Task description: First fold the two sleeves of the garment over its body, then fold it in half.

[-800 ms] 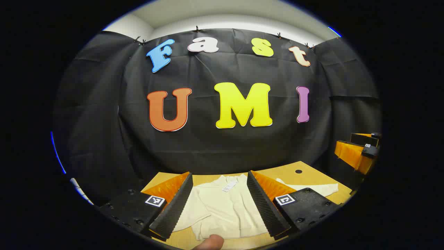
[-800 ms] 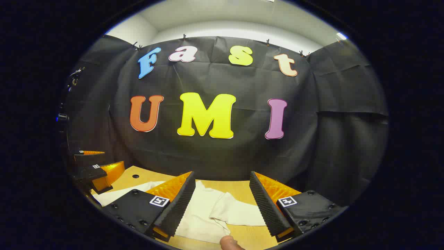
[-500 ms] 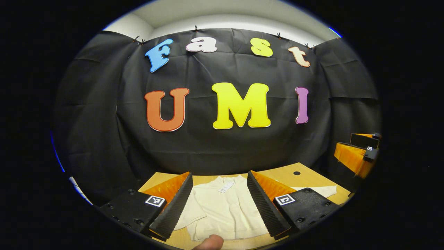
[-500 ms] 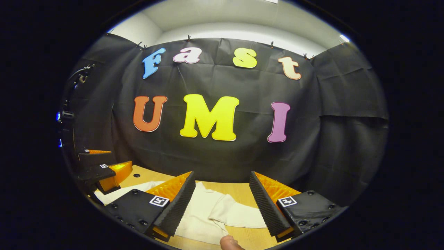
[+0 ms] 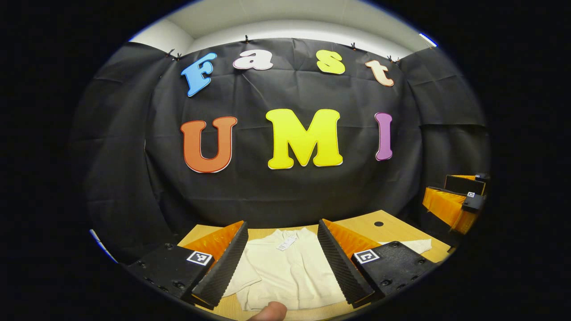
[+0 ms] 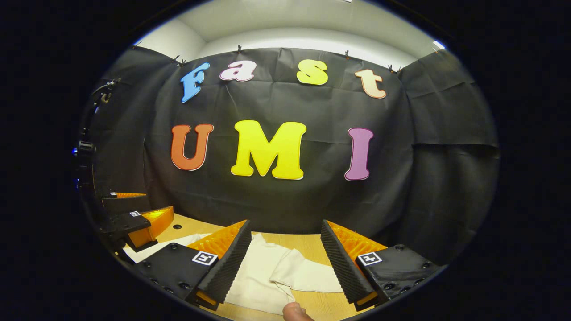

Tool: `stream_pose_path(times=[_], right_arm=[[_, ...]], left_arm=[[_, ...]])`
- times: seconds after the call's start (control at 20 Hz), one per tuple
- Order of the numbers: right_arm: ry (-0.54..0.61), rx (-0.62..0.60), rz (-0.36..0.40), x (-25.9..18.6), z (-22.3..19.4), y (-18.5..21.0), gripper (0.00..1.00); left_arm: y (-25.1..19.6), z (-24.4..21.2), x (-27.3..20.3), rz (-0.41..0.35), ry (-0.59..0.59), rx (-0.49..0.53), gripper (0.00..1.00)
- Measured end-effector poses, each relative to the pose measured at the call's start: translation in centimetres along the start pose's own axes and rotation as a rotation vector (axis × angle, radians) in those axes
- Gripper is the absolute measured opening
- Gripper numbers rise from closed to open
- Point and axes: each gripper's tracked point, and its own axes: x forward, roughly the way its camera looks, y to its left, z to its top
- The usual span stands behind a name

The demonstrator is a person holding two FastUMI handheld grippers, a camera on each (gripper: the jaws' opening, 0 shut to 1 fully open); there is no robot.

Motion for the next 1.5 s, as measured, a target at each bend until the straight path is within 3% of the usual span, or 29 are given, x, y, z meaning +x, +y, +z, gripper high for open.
stream_pose_path(times=[0.2,0.3,0.6,0.7,0.85,1.0,1.1,1.35,1.5], right_arm=[[-0.002,0.008,-0.014,0.3,0.0,-1.0,0.98],[-0.021,0.0,-0.061,1.1,0.3,-3.2,0.98],[0.073,0.059,-0.347,5.5,-6.1,-17.8,1.0],[0.139,0.086,-0.456,6.7,-10.0,-23.8,1.0],[0.297,0.129,-0.541,7.8,-17.8,-30.8,1.0],[0.481,0.2,-0.574,8.2,-26.3,-36.1,1.0],[0.599,0.25,-0.592,9.2,-29.2,-37.3,1.0],[0.823,0.396,-0.549,10.3,-30.7,-37.6,0.99],[0.876,0.39,-0.53,10.8,-31.0,-38.2,0.99]], left_arm=[[-0.1,-0.1,0.0,0.003,0.003,0.004,0.99],[-0.3,0.1,-0.1,-0.004,-0.004,0.006,0.99],[-1.3,1.3,-0.8,0.016,-0.045,0.003,0.99],[-2.6,1.8,-1.3,0.003,-0.058,-0.02,0.99],[-3.7,2.2,-1.8,0.029,-0.063,0.008,0.94],[-5.4,1.7,-2.1,0.043,-0.05,0.009,0.99],[-6.2,0.5,-2.4,0.07,-0.014,0.006,0.99],[-7.5,-1.6,-3.5,0.148,0.045,0.008,0.99],[-8.0,-2.6,-3.8,0.152,0.076,0.024,0.99]])
